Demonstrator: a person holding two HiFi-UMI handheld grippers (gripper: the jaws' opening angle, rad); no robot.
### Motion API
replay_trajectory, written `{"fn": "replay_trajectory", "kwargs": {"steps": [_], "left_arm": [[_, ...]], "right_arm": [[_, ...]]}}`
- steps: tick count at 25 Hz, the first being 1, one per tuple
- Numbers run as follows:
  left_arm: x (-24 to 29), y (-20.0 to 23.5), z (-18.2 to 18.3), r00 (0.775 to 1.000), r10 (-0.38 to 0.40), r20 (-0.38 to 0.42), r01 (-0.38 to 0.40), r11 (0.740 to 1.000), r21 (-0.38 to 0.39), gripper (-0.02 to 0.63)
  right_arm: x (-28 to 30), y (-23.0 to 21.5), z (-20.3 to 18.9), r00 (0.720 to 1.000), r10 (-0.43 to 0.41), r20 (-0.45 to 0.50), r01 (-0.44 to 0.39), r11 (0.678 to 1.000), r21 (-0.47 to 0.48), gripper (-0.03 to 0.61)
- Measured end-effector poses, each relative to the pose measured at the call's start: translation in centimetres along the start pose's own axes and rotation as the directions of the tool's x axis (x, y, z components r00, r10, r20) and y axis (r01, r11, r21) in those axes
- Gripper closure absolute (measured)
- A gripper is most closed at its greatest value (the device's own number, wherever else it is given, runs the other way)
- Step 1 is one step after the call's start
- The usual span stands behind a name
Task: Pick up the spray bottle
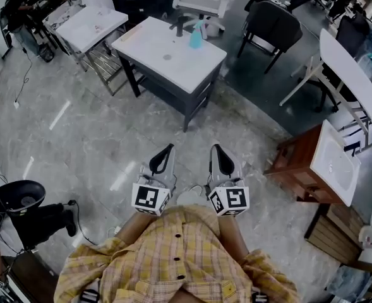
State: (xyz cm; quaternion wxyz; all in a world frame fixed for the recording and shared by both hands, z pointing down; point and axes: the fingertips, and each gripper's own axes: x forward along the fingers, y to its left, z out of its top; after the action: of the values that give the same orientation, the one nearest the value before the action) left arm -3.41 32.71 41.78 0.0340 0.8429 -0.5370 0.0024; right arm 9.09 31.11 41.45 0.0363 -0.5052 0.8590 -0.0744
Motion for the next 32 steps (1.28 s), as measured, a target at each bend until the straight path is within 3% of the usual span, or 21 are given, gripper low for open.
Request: {"fn": "replay_trajectory", "kwargs": {"steps": [7, 19, 32], "left_arm": [[6.5, 0.2, 0.9, 0.999, 0.046, -0.003, -0.046, 0.999, 0.007, 0.615], [13.0, -0.3, -0.9, 0.998, 0.044, -0.05, -0.045, 0.999, -0.014, 0.615], [24.5, 8.0, -1.1, 1.0, 0.008, -0.028, -0.01, 0.998, -0.062, 0.615]], "right_arm": [[4.4, -3.7, 2.5, 0.995, 0.096, 0.037, -0.096, 0.995, 0.014, 0.58], [8.8, -8.3, 0.6, 0.994, 0.1, -0.04, -0.099, 0.995, 0.022, 0.58], [22.0, -12.4, -0.5, 0.993, 0.047, -0.11, -0.051, 0.998, -0.037, 0.58]]}}
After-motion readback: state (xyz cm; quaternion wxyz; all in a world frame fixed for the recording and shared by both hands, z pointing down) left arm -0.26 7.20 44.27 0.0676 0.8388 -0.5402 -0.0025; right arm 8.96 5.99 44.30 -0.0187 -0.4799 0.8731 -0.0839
